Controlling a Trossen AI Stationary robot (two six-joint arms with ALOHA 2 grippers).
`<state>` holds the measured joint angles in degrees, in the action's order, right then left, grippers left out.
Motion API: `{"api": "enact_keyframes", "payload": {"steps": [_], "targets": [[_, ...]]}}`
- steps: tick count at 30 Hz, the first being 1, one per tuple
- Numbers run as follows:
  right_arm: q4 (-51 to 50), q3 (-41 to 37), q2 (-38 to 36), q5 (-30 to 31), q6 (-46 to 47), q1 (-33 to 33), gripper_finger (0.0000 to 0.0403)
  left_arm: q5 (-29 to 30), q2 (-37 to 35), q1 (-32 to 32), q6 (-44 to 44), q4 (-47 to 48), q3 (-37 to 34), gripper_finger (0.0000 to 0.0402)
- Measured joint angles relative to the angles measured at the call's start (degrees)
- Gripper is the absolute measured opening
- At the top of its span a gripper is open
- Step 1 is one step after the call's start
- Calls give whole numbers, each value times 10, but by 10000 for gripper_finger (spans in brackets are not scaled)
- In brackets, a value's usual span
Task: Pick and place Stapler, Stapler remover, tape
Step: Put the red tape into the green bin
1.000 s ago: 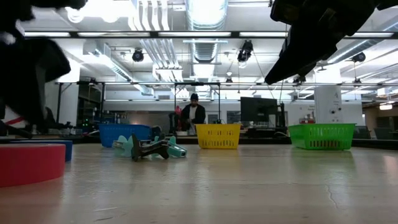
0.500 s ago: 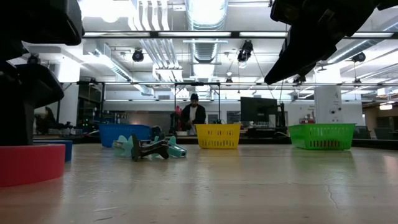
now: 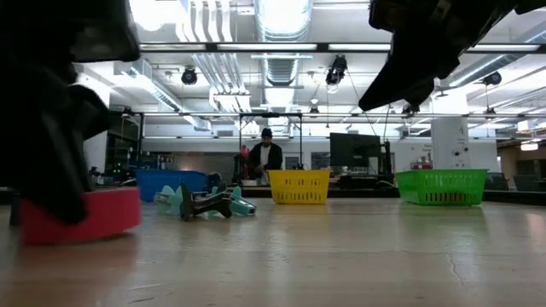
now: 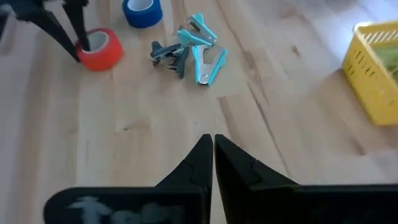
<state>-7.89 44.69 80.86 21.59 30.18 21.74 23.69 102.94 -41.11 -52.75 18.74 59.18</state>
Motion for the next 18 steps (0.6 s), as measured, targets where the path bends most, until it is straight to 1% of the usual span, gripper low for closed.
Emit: {"api": "enact_keyframes", "payload": {"steps": [4, 7, 10, 12, 15, 18], "targets": [[35, 0, 0, -55, 12, 0, 13, 60, -2, 8, 44, -11, 7, 38], [85, 0, 0, -108, 3, 0, 13, 134, -4, 12, 92, -15, 24, 46], [128, 0, 0, -152, -5, -3, 13, 206, -5, 13, 172, -39, 45, 67], [142, 0, 0, -186, -5, -10, 15, 247, -5, 13, 239, -65, 60, 70], [149, 0, 0, -243, -6, -23, 33, 288, -6, 13, 328, -100, 81, 60], [164, 0, 0, -309, -8, -38, 69, 302, -6, 13, 398, -130, 97, 46]]}}
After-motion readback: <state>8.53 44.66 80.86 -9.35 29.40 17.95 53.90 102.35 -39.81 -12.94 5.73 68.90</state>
